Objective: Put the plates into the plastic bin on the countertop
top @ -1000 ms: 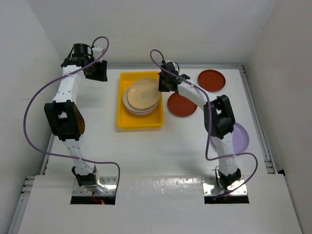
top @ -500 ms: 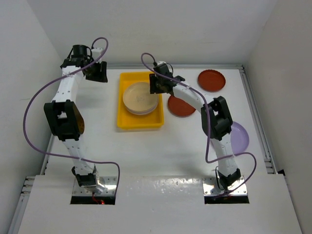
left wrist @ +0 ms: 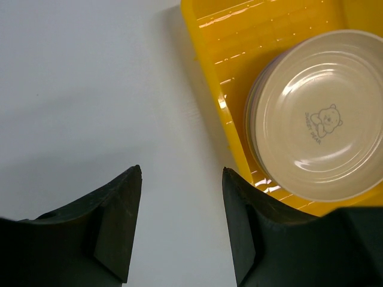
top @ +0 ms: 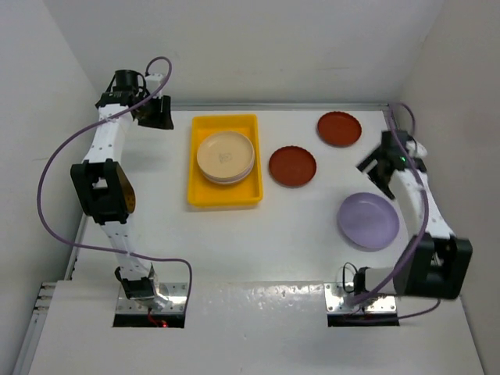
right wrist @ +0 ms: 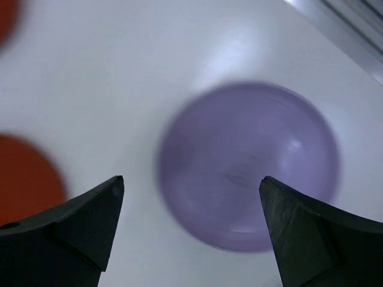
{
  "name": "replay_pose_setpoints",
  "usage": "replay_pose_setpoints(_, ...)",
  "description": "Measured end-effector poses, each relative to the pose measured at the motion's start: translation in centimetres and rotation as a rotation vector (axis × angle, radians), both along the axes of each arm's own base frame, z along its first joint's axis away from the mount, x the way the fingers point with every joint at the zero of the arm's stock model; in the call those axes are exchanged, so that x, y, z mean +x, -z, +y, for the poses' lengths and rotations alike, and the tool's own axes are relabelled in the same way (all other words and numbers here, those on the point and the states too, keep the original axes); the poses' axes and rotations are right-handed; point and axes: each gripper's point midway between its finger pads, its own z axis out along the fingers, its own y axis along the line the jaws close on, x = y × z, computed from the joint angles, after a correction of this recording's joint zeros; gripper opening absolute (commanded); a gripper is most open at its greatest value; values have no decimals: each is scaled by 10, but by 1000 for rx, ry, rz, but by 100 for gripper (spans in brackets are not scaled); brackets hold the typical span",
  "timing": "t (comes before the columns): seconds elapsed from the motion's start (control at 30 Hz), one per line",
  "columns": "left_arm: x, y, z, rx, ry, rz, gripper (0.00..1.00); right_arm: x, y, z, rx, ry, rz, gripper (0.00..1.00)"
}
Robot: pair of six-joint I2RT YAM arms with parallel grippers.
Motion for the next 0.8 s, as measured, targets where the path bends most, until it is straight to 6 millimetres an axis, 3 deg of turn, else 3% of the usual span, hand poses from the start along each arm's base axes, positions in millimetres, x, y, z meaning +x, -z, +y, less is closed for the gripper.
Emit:
replay_pose_setpoints(0.1,5,0,-1,-11,4,-5,59,-84,35,-36,19,235,130,93)
replay_pose_setpoints(0.2,11,3,1,-22,6,-7,59,-151,78,-39,66,388,279,93)
replay_pose_setpoints(0.27,13,5,4,-29,5,-5,59,-178,94,-38,94,472,331,93)
replay_pose_setpoints(0.43,12,6,9,-33,-2,6,59,-192,113,-45,133,592,327,86)
replay_pose_setpoints(0.6,11,1,11,-20,6,-1,59,-189,141,-34,210,579,319,46)
replay_pose_setpoints(0.73,12,-5,14,0,1,-12,59,-171,142,-37,224,547,239,10)
replay_pose_setpoints(0.8,13,-6,15,6,-2,-16,59,-161,139,-40,225,538,188,0)
